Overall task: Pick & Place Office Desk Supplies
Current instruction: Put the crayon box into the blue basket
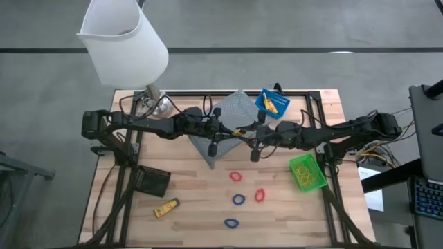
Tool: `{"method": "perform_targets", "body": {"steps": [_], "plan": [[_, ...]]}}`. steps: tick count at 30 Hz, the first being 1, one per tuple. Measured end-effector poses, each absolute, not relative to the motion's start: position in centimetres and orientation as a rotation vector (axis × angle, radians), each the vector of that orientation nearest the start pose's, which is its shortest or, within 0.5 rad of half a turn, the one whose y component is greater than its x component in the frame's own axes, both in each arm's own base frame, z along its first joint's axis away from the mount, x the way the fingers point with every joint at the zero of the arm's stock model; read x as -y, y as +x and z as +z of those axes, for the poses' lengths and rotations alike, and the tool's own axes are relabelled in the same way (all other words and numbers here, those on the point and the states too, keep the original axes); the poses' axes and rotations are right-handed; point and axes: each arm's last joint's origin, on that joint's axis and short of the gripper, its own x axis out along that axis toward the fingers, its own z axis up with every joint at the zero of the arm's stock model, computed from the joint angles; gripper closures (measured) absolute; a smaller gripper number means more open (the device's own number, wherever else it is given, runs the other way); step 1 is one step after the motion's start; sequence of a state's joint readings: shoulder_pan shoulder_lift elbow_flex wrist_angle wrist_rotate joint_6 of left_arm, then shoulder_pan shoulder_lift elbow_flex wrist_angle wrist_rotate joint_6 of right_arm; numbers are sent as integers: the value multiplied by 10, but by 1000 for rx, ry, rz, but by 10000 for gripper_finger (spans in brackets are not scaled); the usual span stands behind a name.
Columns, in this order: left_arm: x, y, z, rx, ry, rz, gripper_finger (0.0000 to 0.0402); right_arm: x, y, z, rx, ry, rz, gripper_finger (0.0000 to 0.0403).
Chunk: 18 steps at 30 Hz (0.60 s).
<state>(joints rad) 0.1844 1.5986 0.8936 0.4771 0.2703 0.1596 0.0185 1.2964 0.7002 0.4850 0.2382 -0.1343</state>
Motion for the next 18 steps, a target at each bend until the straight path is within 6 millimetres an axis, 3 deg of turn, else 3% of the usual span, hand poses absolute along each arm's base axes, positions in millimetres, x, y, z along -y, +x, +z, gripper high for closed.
{"method": "perform_targets", "body": {"steps": [11, 18], "plan": [[-56, 341, 232, -212, 217, -116, 363, 1, 280, 258, -132, -179, -206, 361], [-56, 342, 232, -212, 221, -116, 363, 1, 280, 259, -132, -180, -205, 369]]}}
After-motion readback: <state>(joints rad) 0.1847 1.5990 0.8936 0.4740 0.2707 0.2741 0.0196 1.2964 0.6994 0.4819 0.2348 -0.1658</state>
